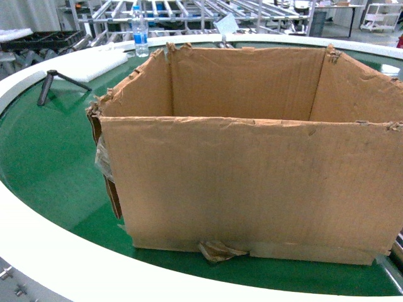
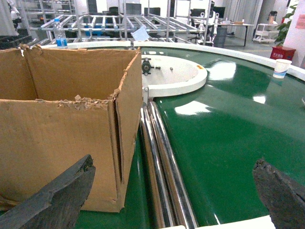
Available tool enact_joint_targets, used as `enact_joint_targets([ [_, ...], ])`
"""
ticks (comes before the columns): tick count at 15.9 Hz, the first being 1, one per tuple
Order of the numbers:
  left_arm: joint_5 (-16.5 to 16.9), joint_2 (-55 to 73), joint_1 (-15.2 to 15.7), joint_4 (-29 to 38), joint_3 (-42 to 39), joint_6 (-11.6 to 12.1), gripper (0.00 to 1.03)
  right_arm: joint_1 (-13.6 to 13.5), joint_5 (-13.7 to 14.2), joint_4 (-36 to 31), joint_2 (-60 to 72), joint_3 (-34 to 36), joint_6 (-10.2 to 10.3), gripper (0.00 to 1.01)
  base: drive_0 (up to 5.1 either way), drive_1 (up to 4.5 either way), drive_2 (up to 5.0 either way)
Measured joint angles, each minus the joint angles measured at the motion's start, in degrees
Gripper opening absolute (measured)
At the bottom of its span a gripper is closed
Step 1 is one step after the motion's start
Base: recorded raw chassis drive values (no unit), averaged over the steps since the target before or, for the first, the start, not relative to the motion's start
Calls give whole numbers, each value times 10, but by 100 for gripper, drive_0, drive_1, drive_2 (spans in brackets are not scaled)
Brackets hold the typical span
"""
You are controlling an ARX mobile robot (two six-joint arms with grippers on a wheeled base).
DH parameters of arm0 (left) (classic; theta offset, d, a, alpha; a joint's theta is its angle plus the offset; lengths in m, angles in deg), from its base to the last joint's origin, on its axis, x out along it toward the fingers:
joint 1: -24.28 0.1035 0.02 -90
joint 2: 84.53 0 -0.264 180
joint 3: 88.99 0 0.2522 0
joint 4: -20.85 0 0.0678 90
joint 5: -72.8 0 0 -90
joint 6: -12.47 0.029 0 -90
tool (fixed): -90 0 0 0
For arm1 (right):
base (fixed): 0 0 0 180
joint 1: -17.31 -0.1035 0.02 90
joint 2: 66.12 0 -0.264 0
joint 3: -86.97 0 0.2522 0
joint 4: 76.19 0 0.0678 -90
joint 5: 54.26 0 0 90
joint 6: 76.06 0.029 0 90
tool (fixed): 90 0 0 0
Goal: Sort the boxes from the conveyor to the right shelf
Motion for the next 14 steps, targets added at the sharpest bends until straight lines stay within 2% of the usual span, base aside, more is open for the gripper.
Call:
enact_joint_targets([
  [7,0,0,0,0,0,0,98,0,0,0,0,0,0,98,0,0,0],
  [9,3,4,-1,7,0,0,98,2,-10,-12,7,0,2,98,0,0,0],
  [10,1,23,-8,33,2,0,98,11,-24,-23,28,-4,8,98,0,0,0],
  [11,-13,83,-37,75,20,5,98,19,-33,-33,85,-21,21,98,0,0,0],
  [12,-21,176,-73,137,60,11,98,21,-63,-43,161,-64,40,98,0,0,0],
  [14,-28,289,-85,192,121,12,98,3,-76,-108,272,-139,44,98,0,0,0],
])
